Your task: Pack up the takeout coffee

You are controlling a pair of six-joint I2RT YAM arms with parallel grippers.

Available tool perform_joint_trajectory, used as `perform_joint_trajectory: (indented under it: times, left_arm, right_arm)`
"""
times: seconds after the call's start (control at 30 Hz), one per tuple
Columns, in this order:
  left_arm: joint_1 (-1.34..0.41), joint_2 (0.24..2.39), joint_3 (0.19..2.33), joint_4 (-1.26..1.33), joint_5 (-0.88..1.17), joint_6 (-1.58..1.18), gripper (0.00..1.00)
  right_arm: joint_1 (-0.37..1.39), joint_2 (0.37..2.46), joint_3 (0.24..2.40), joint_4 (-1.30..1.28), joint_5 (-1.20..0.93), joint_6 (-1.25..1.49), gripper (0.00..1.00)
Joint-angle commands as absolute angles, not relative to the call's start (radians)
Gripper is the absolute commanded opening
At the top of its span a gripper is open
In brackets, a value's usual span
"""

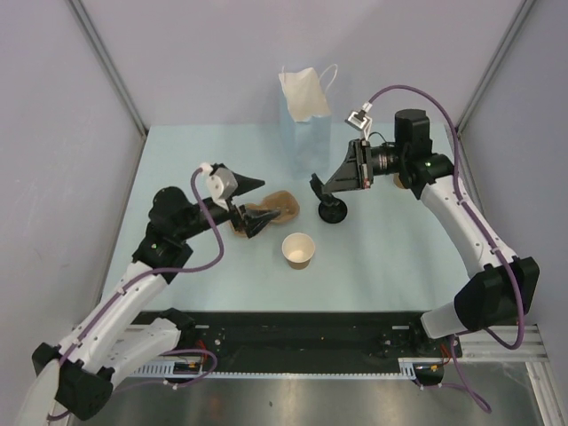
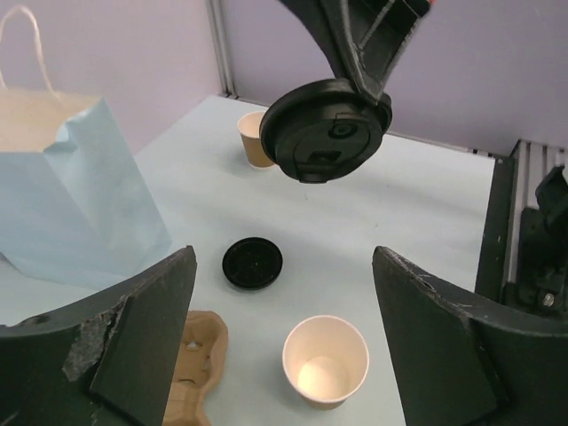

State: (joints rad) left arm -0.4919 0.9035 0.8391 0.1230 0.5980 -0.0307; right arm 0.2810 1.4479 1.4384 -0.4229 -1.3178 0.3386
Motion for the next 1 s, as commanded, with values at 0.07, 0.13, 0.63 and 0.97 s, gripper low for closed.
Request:
perform_joint_trajectory:
  times: [0.07,0.13,0.63,0.97]
  left_arm:
    - [-0.529,0.784,0.718,0.212,0.674,0.265,0.80]
    - [-0.545,0.776,0.709,0.225,0.622,0.275,0.77]
    - [-0.511,1.061,0.770,0.665,0.560,-0.961,0.70]
    - [-0.497,1.307,1.012,0.856,0.540,-1.223,0.55]
  right_arm:
    - [0.333,1.440,1.397,-0.195,-1.540,0.796,0.00]
    - [0.362,1.440,1.396,-0.177,-1.555,0.848,0.00]
    - [0.249,1.560,1.675,-0.023,-1.332,0.830,0.00]
    - [0.281,1.624,1.715,0.172,-1.316,0.980,0.00]
